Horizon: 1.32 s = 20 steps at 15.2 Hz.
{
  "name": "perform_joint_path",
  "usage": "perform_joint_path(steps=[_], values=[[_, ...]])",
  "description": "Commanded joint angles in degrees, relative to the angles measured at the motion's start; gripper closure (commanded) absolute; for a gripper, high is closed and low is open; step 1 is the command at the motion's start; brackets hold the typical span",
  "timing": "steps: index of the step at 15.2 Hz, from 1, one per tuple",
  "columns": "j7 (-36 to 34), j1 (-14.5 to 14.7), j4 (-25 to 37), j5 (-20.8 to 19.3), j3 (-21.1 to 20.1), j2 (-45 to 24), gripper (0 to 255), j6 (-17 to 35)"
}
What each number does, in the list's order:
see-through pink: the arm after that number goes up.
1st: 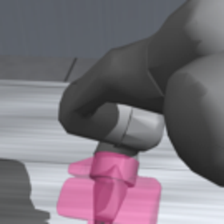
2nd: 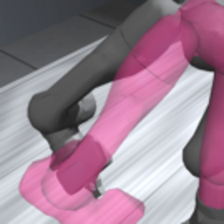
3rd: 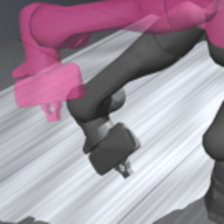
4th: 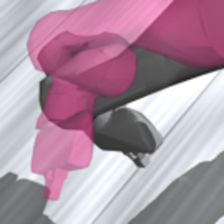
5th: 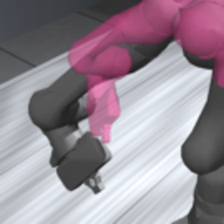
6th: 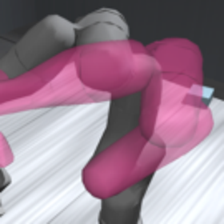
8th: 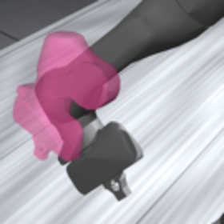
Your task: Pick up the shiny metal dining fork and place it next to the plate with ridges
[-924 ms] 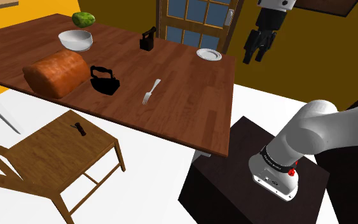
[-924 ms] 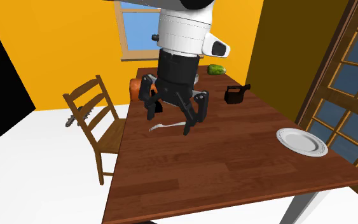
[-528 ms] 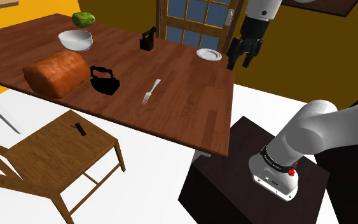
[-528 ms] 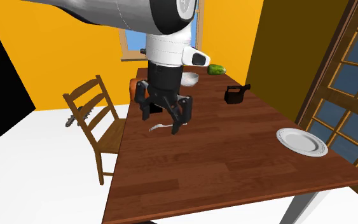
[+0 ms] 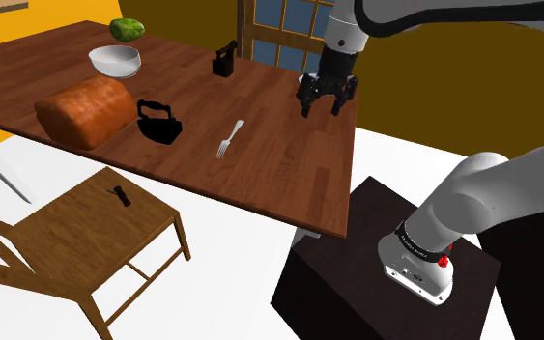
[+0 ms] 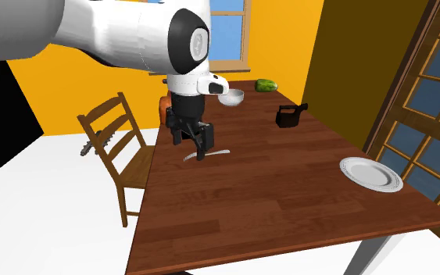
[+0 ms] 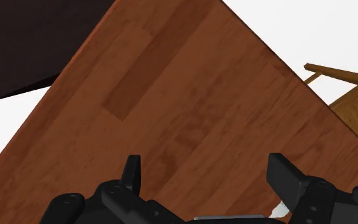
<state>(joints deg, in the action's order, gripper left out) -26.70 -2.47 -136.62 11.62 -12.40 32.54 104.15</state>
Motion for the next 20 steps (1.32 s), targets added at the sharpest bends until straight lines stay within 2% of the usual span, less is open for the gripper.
perform_joint_path(steps=[1, 6, 12, 16, 20], values=[[-4.54, -0.64, 0.93, -0.12, -2.65, -3.78, 0, 3.83], [-16.0, -2.86, 5.06, -3.03, -8.48, -14.09, 0, 11.49], [-31.76, -5.04, 13.06, -11.71, -13.39, -28.36, 0, 17.71], [-42.64, -4.6, 20.26, -19.54, -14.07, -38.46, 0, 19.26], [-52.06, -2.22, 28.89, -26.62, -12.36, -48.32, 0, 18.82]])
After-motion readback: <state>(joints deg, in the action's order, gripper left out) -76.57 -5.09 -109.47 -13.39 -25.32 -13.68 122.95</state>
